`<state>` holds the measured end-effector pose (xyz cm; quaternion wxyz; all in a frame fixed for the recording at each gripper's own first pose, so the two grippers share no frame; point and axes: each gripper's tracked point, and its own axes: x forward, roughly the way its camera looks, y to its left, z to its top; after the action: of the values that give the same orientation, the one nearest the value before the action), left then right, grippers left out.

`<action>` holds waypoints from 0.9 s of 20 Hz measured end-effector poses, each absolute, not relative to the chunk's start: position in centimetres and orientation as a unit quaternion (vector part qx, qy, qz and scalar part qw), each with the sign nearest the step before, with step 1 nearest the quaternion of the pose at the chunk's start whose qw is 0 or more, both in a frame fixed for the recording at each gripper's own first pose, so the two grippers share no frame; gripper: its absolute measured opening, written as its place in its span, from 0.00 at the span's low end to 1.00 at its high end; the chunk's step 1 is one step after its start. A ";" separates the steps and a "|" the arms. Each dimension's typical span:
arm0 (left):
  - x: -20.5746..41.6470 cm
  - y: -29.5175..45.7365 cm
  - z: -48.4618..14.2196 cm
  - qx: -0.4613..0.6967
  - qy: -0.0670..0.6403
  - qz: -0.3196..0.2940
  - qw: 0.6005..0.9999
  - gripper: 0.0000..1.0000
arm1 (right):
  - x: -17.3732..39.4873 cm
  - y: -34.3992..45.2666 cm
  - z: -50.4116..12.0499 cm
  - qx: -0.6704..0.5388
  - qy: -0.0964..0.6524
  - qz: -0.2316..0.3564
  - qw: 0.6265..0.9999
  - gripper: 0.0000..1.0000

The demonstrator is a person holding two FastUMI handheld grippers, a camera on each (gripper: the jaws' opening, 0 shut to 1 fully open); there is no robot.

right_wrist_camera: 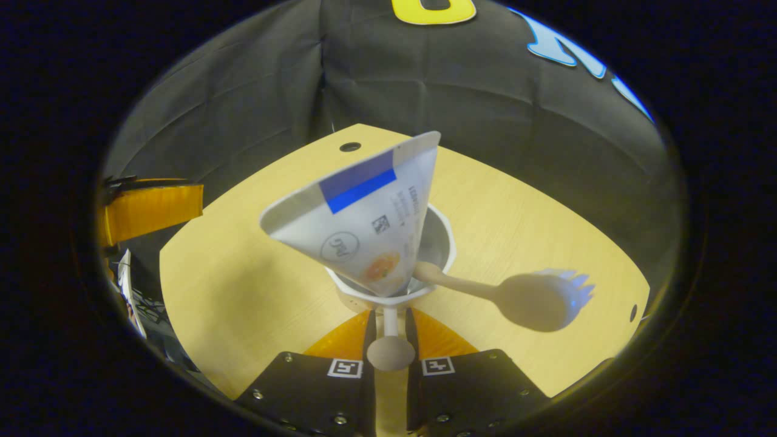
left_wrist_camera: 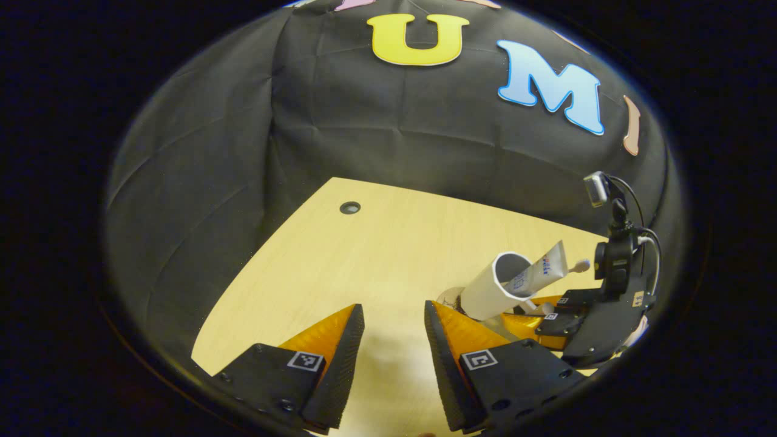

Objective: Put the toothbrush and toothpaste on the desktop into the cup, then pick up the cup and place it on the coaster on the desktop.

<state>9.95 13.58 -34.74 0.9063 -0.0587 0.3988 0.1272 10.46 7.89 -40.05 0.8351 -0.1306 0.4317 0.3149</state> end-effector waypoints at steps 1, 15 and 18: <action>9.8 13.9 -34.6 -0.058 0.398 0.129 0.906 0.68 | 10.6 7.9 -40.2 -0.134 0.434 0.317 0.833 0.21; 8.7 15.7 -33.8 -0.057 0.390 0.129 0.910 0.68 | 10.8 7.1 -39.7 -0.134 0.427 0.290 0.846 0.32; 8.8 15.1 -33.3 -0.053 0.387 0.117 0.913 0.63 | 10.4 6.5 -38.2 -0.126 0.416 0.276 0.857 0.42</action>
<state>8.79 15.15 -33.35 0.9133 -0.0528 0.3865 0.1168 10.40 6.53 -38.16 0.8573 -0.1261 0.4157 0.2761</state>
